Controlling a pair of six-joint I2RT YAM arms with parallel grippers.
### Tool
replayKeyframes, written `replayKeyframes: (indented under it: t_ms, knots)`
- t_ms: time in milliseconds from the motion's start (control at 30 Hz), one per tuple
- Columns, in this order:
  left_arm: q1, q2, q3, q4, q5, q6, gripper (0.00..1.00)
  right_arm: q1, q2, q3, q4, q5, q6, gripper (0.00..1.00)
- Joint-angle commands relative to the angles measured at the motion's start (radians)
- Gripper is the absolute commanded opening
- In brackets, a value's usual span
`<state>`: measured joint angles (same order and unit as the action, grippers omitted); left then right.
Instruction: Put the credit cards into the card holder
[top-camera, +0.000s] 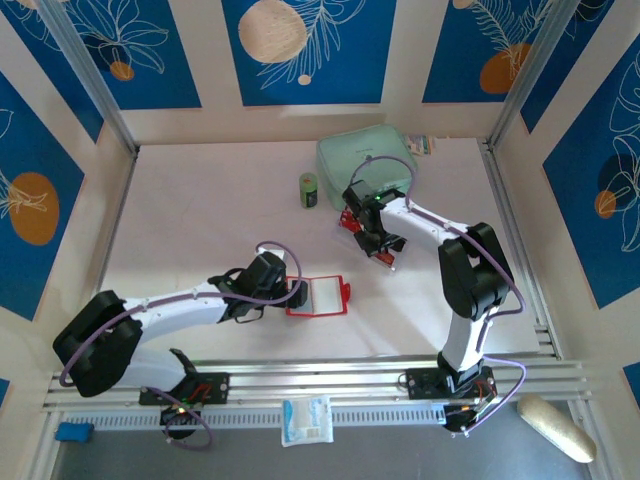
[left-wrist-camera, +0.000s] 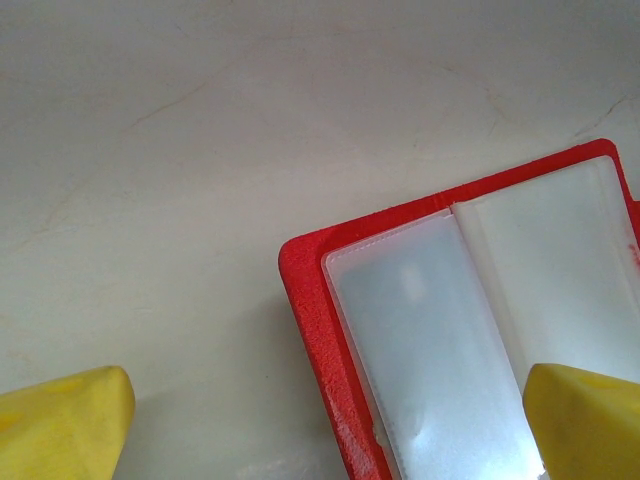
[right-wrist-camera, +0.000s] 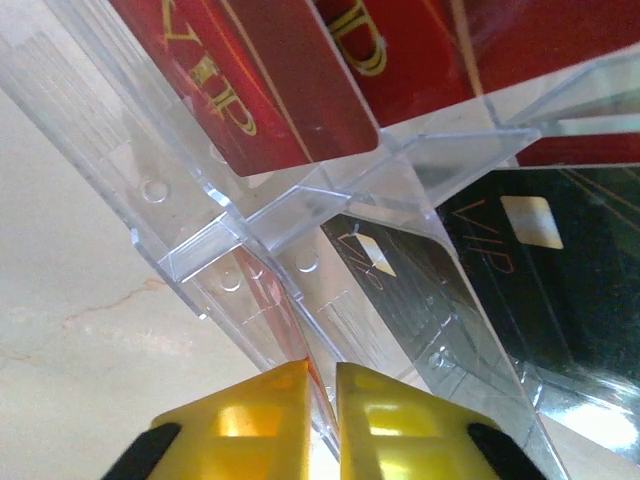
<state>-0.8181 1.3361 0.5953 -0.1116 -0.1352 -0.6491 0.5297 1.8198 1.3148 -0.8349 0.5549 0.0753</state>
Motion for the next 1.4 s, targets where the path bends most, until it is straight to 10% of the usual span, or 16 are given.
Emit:
replayKeyframes:
  t_ms: [0, 633, 967, 1367]
  knots:
    - [0.008, -0.020, -0.006, 0.001, 0.008, -0.006, 1.00, 0.011, -0.048, 0.018, -0.009, 0.034, -0.035, 0.11]
    - [0.010, -0.027, 0.071, -0.080, 0.019, 0.033, 1.00, 0.067, -0.319, 0.038, 0.026, -0.230, 0.063, 0.00]
    - [0.011, 0.049, 0.086, -0.117, 0.011, 0.058, 1.00, 0.050, -0.464, -0.341, 0.583, -0.738, 0.549, 0.00]
    - [0.010, 0.048, 0.022, -0.142, -0.020, 0.049, 1.00, 0.107, -0.430, -0.704, 1.079, -0.749, 0.837, 0.00]
